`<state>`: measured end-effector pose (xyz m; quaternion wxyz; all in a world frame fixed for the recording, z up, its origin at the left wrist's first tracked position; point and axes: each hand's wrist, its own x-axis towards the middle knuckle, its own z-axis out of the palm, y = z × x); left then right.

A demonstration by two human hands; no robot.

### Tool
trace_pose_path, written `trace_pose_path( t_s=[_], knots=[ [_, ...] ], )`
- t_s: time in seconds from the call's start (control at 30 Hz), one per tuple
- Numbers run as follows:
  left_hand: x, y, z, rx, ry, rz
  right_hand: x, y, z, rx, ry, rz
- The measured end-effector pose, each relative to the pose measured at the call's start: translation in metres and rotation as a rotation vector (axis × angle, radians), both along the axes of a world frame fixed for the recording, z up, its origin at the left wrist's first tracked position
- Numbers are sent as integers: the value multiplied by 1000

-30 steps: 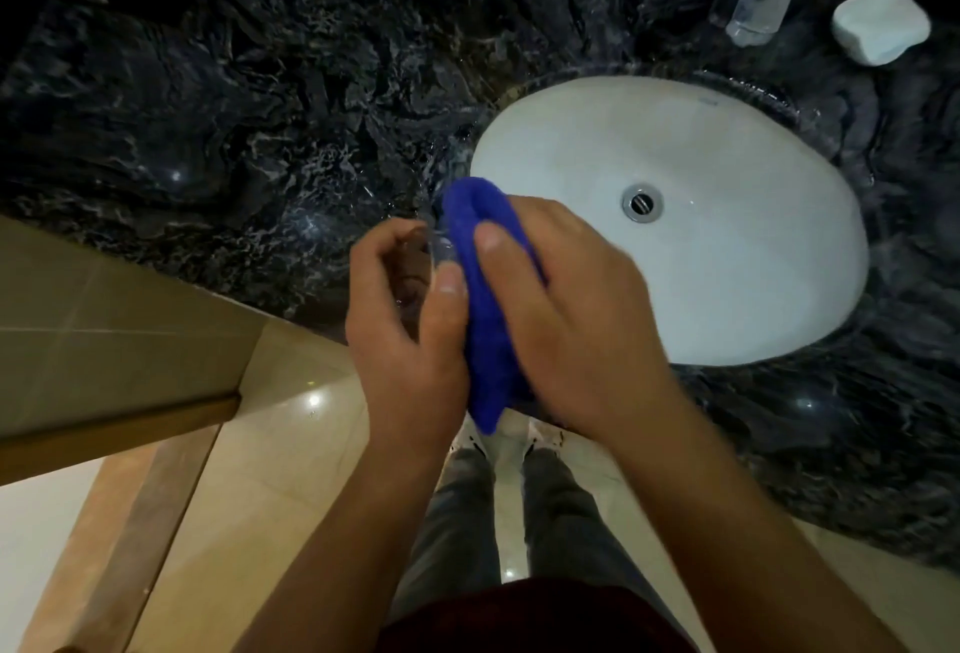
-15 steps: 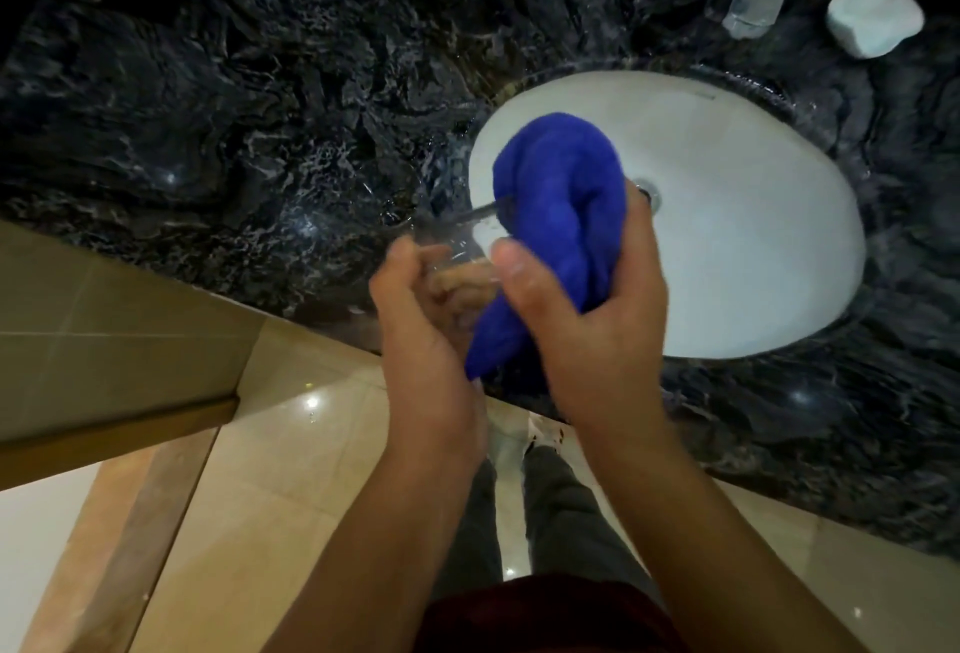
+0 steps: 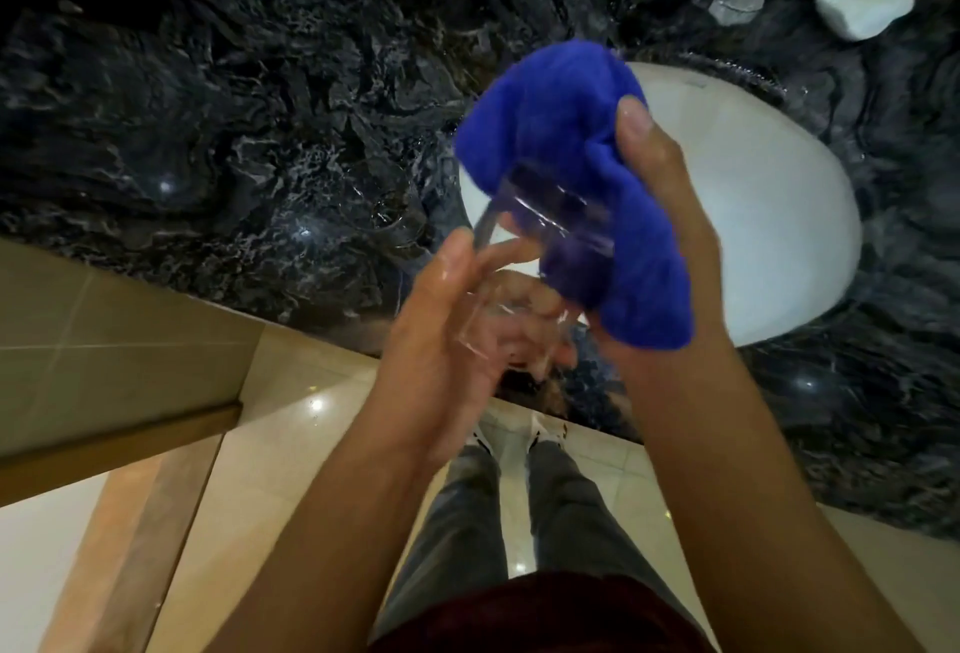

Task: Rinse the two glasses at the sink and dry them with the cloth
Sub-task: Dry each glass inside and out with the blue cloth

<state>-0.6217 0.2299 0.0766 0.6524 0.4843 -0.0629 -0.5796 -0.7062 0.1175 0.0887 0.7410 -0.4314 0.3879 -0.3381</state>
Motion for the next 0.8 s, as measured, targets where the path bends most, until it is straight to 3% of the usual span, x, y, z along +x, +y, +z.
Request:
trace_pose_path(
  t_s=[0.07,0.1,0.13,0.27,0.33,0.57,0.7,0.8],
  knots=[
    [-9,-9,-2,3,150,126,7,5,0,43,84,-74],
    [-13,-13,-3,40,134,201,11,7,0,59,96,-130],
    [-15,-17,-5,88,48,268,14,11,-1,25,108,-173],
    [-19,-26,-6,188,-629,348,11,35,-4,-22,169,-186],
    [-16,-28,-8,189,-709,374,5,51,-8,-30,139,-136],
    [-4,-26,-12,173,-576,222,2,55,-12,-208,94,-121],
    [-6,-8,-19,16,-418,59,-1,9,-12,128,79,-138],
    [-8,-6,-17,-78,6,-26,0,-13,-16,480,-128,84]
  ],
)
